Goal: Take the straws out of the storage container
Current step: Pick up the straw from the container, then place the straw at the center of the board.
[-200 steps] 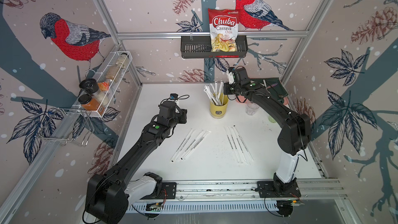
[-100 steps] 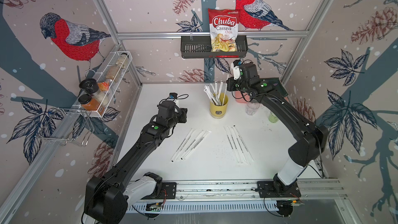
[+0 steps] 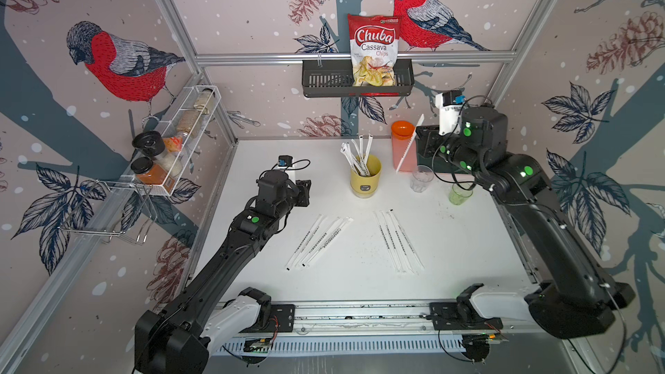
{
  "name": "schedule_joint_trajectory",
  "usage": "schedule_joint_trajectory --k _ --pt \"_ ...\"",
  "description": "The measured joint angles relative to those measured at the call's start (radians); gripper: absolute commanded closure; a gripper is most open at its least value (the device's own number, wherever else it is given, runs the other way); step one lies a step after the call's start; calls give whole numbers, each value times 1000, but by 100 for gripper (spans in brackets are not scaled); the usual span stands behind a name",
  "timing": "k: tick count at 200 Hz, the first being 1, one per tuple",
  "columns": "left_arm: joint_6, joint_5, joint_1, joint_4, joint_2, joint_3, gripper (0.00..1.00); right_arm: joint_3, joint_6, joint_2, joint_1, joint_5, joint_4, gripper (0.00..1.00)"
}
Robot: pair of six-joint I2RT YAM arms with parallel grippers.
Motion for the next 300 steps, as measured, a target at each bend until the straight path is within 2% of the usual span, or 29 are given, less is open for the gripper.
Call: schedule_joint_trajectory --k 47,91,156,236,253,284,300 --pt "0 5 0 13 -5 0 65 -121 68 -70 -16 20 -237 100" --pt "-6 47 1 33 6 -8 65 -357 90 2 -72 -7 -364 100" --pt "-27 107 1 42 13 -28 65 -500 68 229 -137 -59 -315 100" --pt "-40 140 1 46 9 -35 65 -472 54 511 -143 -58 -193 100" --pt "-48 144 1 51 11 -37 65 -451 40 551 -143 -57 -172 96" --pt "-48 154 1 62 14 -37 64 -428 36 595 -143 -56 -151 79" --pt "-48 155 1 64 18 -37 64 -418 35 596 -142 -55 -149 75"
